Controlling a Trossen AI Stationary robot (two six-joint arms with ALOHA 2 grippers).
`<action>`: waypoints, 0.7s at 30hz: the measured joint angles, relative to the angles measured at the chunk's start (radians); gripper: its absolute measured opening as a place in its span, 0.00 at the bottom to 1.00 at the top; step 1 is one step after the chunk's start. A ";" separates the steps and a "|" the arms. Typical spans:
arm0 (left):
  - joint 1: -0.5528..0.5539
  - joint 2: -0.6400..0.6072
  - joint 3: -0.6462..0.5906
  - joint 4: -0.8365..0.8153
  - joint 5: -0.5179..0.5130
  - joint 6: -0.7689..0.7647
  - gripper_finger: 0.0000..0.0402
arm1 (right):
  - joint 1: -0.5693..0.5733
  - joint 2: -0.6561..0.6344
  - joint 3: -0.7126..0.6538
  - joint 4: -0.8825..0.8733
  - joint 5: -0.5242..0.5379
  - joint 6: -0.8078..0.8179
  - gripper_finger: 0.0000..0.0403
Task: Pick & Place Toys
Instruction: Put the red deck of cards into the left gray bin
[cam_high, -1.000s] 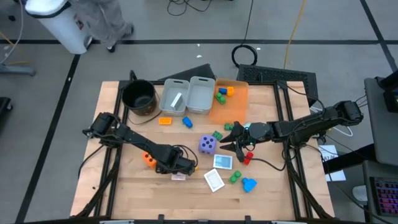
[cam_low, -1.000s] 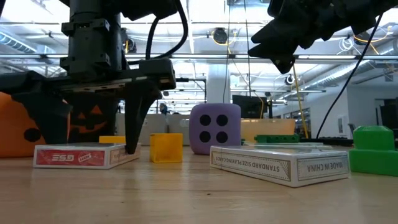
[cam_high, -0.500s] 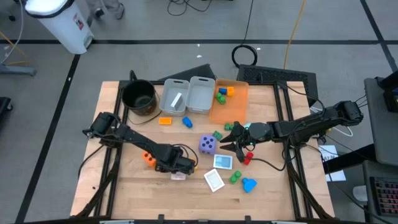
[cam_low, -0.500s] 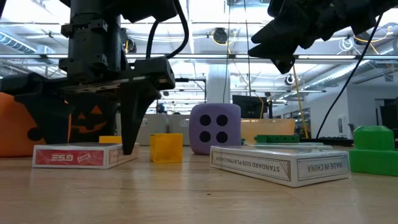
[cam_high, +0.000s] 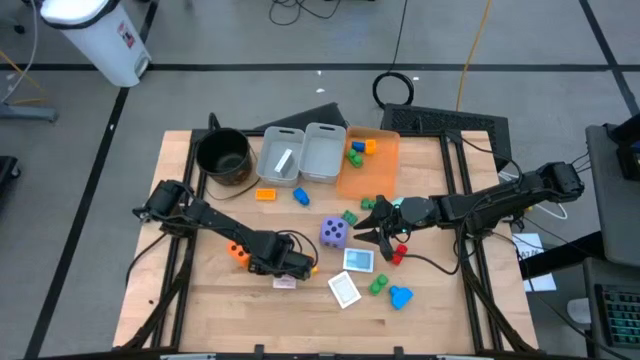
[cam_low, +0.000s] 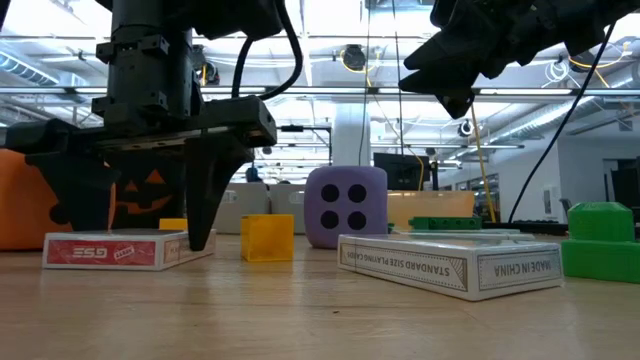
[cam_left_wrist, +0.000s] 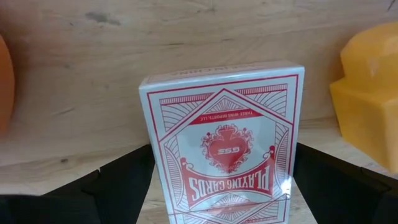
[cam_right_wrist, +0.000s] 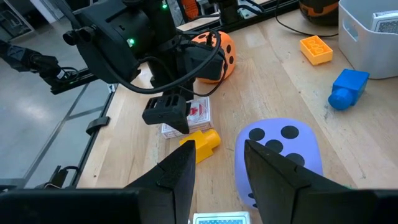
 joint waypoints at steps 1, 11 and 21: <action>0.000 0.000 0.000 0.000 0.000 0.000 0.94 | 0.000 0.000 0.000 0.000 0.000 0.000 0.33; 0.000 0.001 -0.001 -0.002 0.000 0.002 0.92 | 0.000 0.000 0.000 0.000 0.000 0.000 0.33; 0.000 0.001 -0.001 0.002 0.000 0.002 0.76 | 0.000 0.000 0.000 0.000 0.000 0.000 0.33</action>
